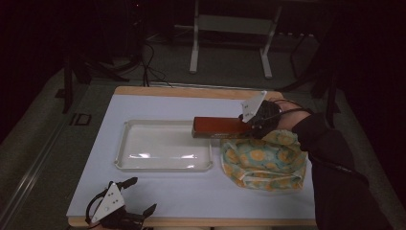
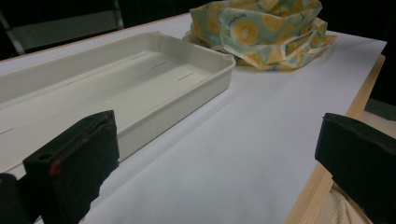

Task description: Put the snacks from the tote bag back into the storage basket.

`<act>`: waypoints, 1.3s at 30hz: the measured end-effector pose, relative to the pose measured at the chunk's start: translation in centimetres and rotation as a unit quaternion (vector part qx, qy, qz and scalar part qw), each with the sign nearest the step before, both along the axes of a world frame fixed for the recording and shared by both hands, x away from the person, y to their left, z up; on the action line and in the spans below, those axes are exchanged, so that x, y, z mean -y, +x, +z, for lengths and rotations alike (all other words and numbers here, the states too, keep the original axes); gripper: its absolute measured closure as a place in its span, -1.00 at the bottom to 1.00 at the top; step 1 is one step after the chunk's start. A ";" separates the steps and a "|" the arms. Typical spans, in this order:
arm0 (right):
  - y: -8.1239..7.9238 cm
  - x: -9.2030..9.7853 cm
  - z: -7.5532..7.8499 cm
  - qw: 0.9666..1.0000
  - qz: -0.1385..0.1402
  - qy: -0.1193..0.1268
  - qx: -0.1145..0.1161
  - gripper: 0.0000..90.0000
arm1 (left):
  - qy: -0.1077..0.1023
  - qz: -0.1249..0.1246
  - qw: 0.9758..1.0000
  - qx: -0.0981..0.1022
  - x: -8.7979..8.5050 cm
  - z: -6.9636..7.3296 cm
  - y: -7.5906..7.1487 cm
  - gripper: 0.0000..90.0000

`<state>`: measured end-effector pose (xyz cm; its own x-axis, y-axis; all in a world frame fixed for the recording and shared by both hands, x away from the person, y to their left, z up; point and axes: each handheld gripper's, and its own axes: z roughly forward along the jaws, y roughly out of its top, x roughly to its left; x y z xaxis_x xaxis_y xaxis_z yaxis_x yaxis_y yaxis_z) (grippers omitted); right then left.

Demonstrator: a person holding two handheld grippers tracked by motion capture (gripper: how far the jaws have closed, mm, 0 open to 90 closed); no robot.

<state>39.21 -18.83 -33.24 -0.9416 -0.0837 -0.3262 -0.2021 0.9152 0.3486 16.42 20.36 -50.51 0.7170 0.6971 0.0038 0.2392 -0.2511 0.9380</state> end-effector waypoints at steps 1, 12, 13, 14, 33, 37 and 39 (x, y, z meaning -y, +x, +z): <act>0.0 -0.3 0.0 1.000 0.001 0.000 -0.001 -0.04 | 0.000 -0.001 1.000 0.000 0.0 0.0 0.0 -1.00; -0.2 -3.3 -0.3 1.000 0.025 -0.004 -0.005 -0.04 | 0.002 -0.002 1.000 0.001 -0.1 0.0 -0.1 -1.00; -0.2 -3.5 -0.3 1.000 0.027 -0.003 -0.005 -0.04 | 0.003 -0.003 1.000 0.001 -0.1 0.0 -0.1 -1.00; -0.2 -3.8 -0.3 1.000 0.030 -0.003 -0.005 -0.04 | 0.003 -0.003 1.000 0.001 -0.1 0.0 -0.1 -1.00; -0.6 -8.5 -1.2 0.998 0.069 0.009 -0.009 -0.04 | 0.004 -0.001 1.000 0.007 -0.1 0.1 -0.3 -1.00; -0.7 -9.3 -1.0 0.996 0.080 0.026 -0.013 -0.04 | 0.005 0.002 1.000 0.009 -0.2 0.2 -0.4 -1.00; -0.8 -9.6 -0.9 0.996 0.082 0.034 -0.013 -0.04 | 0.005 0.001 1.000 0.009 -0.3 0.2 -0.4 -1.00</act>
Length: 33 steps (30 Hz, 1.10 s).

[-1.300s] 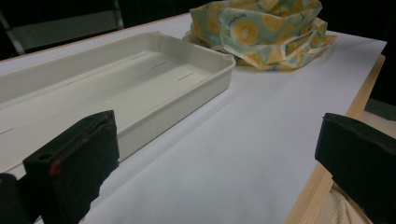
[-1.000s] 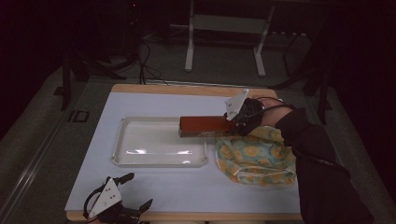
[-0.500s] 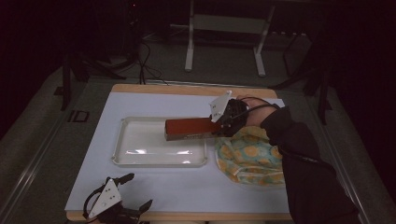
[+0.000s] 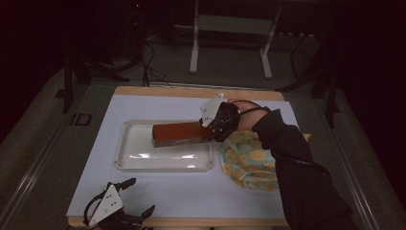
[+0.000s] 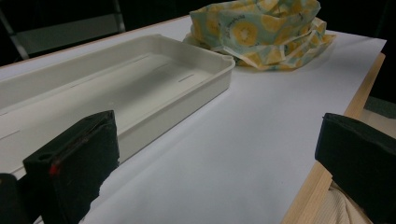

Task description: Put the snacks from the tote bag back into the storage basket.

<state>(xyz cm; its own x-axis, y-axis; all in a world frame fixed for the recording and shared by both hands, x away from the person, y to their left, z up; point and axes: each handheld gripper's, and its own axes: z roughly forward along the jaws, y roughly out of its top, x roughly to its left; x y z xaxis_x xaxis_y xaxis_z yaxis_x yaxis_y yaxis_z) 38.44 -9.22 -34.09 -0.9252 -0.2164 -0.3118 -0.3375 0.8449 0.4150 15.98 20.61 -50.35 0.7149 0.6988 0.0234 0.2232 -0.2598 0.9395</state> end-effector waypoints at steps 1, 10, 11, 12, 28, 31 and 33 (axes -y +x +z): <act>0.0 -0.2 0.1 1.000 0.003 0.006 -0.002 -0.04 | 0.000 -0.001 1.000 0.000 0.0 0.0 0.0 -1.00; 0.6 -1.4 -1.2 1.000 0.001 0.017 -0.012 -0.04 | 0.005 -0.004 1.000 0.003 0.1 0.0 -0.1 -1.00; 0.8 -1.4 -1.7 1.000 -0.002 0.018 -0.011 -0.04 | 0.005 -0.003 1.000 0.003 0.1 0.0 -0.1 -1.00; 0.9 -1.5 -1.9 1.000 -0.002 0.020 -0.009 -0.04 | 0.005 -0.003 1.000 0.003 0.1 0.0 -0.2 -1.00; 2.6 -1.7 -7.3 0.999 -0.038 0.019 -0.031 -0.05 | 0.005 -0.004 1.000 0.003 0.1 0.0 -0.2 -1.00; 3.0 -1.6 -8.3 0.998 -0.047 0.017 -0.036 -0.05 | 0.006 -0.004 1.000 0.002 0.1 0.0 -0.1 -1.00; 3.1 -1.6 -9.0 0.998 -0.055 0.010 -0.038 -0.05 | 0.005 -0.004 1.000 0.003 0.1 0.0 -0.1 -1.00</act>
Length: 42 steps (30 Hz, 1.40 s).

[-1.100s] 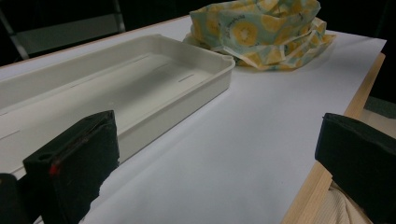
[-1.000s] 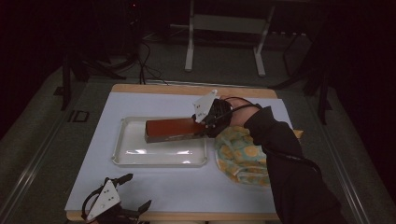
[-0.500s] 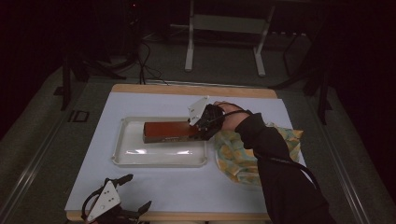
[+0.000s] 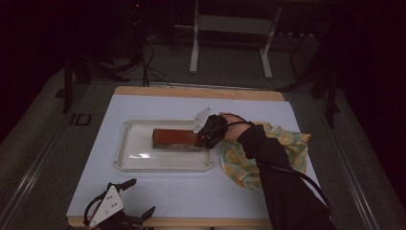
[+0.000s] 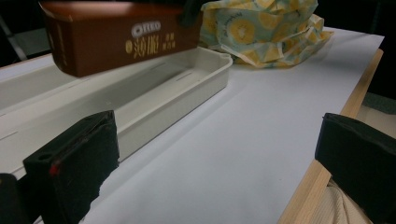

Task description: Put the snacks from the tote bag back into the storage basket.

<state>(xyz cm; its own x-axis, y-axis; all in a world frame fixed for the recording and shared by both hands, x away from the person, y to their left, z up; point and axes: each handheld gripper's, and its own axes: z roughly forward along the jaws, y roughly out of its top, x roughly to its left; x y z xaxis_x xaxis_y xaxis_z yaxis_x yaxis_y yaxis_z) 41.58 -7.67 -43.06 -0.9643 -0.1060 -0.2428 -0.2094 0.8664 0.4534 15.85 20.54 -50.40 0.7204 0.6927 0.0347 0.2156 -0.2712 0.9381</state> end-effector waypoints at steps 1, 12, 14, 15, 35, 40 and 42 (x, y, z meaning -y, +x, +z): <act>0.1 0.0 -0.3 1.000 -0.001 -0.002 -0.003 -0.05 | 0.000 0.000 1.000 0.000 0.0 0.0 0.0 -1.00; 0.6 -0.4 -2.5 0.999 -0.018 -0.023 -0.014 -0.05 | -0.001 -0.003 1.000 -0.001 0.0 0.0 0.0 -1.00; 0.6 -0.6 -2.8 0.999 -0.019 -0.029 -0.013 -0.05 | 0.000 -0.004 1.000 -0.001 0.1 0.0 0.0 -1.00; 0.6 -0.7 -2.9 0.999 -0.021 -0.031 -0.013 -0.05 | 0.000 -0.004 1.000 -0.001 0.1 0.0 0.0 -1.00; 0.8 -1.9 -4.1 0.997 -0.039 -0.068 -0.021 -0.15 | 0.000 -0.006 1.000 0.000 0.1 0.0 0.0 -1.00; 0.8 -1.9 -3.8 0.996 -0.040 -0.076 -0.020 -0.25 | -0.002 -0.007 1.000 -0.001 0.1 0.0 0.0 -1.00; 0.8 -1.8 -3.7 0.996 -0.042 -0.076 -0.018 -0.33 | -0.002 -0.006 1.000 -0.001 0.1 0.0 0.0 -1.00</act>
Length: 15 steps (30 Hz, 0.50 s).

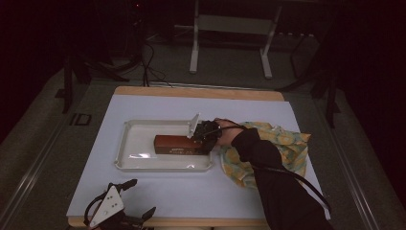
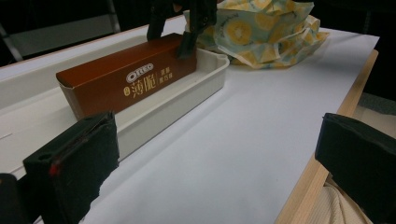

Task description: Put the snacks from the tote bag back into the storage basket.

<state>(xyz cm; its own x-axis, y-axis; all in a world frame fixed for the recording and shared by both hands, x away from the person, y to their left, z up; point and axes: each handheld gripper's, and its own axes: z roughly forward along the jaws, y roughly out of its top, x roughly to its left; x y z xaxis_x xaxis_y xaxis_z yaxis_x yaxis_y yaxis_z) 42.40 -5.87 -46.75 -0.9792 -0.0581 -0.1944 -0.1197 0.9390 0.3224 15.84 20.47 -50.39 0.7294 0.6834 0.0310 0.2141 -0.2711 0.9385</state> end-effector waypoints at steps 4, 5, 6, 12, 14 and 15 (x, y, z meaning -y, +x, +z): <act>0.0 0.2 0.6 1.000 -0.001 0.007 0.002 -0.33 | 0.000 0.000 1.000 0.000 0.0 0.0 0.0 -1.00; -0.1 0.3 0.9 1.000 -0.003 0.010 0.005 -0.33 | 0.000 0.000 1.000 0.000 0.0 0.0 0.0 -1.00; -0.1 0.4 1.0 1.000 -0.002 0.013 0.005 -0.33 | 0.000 0.001 1.000 0.000 0.0 0.0 0.0 -1.00; -0.4 1.1 3.0 0.999 -0.013 0.040 0.009 -0.34 | -0.001 0.001 1.000 -0.002 0.0 0.0 0.0 -1.00; -0.4 1.3 3.6 0.999 -0.020 0.044 0.002 -0.37 | 0.000 0.001 1.000 -0.001 0.0 0.0 0.0 -1.00; -0.4 1.4 3.7 0.999 -0.023 0.046 -0.002 -0.37 | 0.000 0.001 1.000 -0.001 0.0 0.0 0.0 -1.00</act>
<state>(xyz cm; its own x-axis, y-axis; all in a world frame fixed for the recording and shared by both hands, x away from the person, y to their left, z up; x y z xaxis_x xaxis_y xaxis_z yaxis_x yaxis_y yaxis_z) 42.01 -7.31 -43.01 -0.9810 0.0046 -0.1939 -0.0765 0.9095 0.4086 15.86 20.44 -50.38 0.7285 0.6844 0.0292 0.2163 -0.2703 0.9381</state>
